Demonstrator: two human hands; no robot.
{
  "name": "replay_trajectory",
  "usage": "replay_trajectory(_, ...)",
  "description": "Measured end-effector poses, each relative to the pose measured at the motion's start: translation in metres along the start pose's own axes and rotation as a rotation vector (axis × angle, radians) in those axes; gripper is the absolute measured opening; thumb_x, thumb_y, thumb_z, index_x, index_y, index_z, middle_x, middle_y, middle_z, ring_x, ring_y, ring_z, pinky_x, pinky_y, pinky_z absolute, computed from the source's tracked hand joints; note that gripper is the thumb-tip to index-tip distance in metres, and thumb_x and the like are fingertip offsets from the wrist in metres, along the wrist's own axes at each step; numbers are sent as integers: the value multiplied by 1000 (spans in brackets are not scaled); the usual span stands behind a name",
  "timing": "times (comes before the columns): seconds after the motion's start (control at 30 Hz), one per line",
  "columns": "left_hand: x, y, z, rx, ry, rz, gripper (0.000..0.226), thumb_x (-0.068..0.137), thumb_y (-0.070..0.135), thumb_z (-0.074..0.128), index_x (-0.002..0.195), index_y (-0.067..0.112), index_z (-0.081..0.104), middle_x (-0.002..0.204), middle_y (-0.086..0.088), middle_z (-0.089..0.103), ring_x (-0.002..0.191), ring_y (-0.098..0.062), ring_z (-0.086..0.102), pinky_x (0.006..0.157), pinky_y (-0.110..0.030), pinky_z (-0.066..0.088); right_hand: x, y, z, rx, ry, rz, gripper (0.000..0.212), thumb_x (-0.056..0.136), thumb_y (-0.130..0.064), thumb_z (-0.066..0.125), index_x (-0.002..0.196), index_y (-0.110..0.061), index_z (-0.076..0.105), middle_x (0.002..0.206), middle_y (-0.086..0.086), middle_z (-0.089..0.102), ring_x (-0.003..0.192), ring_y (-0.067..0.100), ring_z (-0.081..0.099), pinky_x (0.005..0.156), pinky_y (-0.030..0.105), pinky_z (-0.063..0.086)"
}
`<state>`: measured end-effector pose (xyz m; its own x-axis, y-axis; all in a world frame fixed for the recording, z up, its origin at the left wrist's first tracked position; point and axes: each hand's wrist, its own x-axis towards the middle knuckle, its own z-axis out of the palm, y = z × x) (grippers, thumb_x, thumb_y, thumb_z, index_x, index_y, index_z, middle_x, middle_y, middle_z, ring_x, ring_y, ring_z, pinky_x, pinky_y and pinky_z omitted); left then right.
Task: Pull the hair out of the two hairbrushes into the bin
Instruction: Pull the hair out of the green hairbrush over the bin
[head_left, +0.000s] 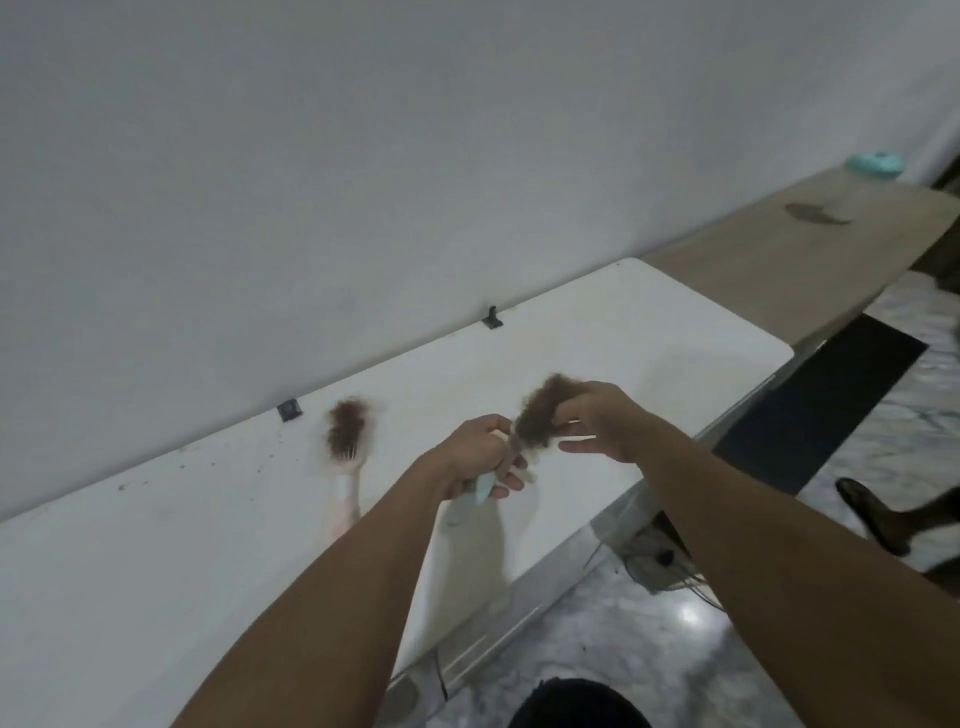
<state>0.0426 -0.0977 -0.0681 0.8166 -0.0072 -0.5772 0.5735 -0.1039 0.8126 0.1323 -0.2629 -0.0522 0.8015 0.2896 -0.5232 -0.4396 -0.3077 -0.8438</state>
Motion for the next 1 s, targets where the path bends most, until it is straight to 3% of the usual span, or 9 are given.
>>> replay_trajectory(0.13,-1,6,29,15,-37,24,9,87,17,61,94,11,60,96,-18,71,77,-33,69,64,-31,52,-19,13,-25,-6,62,-22,35,78,8,62,111,-1,59,96,16,66,81,27,69,71,39,58)
replay_trajectory(0.23,1,7,51,32,-18,58,23,90,30,63,89,7,64,86,-18,71,72,-33,69,65,-32,52,-32,25,-39,-24,112,-25,34,79,9,62,109,-5,57,88,12,66,75,23,68,75,41,57)
replay_trajectory(0.4,0,4,83,56,31,128,21,84,29,67,78,9,61,72,-14,69,55,-27,65,53,-26,47,-53,42,-65,14,140,-19,29,81,7,65,106,-6,59,91,12,70,82,23,70,83,44,58)
replay_trajectory(0.53,-5,0,107,154,67,169,22,77,27,59,76,5,59,64,-13,64,43,-26,57,47,-26,40,-64,58,-89,102,101,39,24,85,-1,59,108,-2,64,100,14,69,91,26,70,73,38,58)
replay_trajectory(0.73,3,-15,142,367,24,154,21,74,26,57,73,5,58,58,-10,62,40,-25,59,42,-22,43,-79,94,-111,126,142,115,15,86,0,56,97,-3,66,86,13,67,79,26,68,69,37,57)
replay_trajectory(0.87,8,-30,165,381,-25,144,23,71,25,56,75,4,62,55,-9,61,39,-24,58,41,-22,43,-83,127,-122,149,213,130,17,85,5,55,86,-8,66,60,4,59,43,10,57,67,37,53)
replay_trajectory(0.93,13,-39,176,401,-48,139,19,76,23,57,76,4,61,56,-9,61,38,-22,57,40,-20,42,-84,146,-129,158,233,131,22,83,5,55,98,-5,68,66,7,60,46,12,57,66,35,53)
replay_trajectory(1.0,18,-52,187,396,-77,125,18,80,23,57,74,6,58,58,-9,61,38,-22,56,38,-20,41,-85,164,-134,159,244,120,30,82,6,53,106,-5,69,77,15,63,62,20,61,68,37,56)
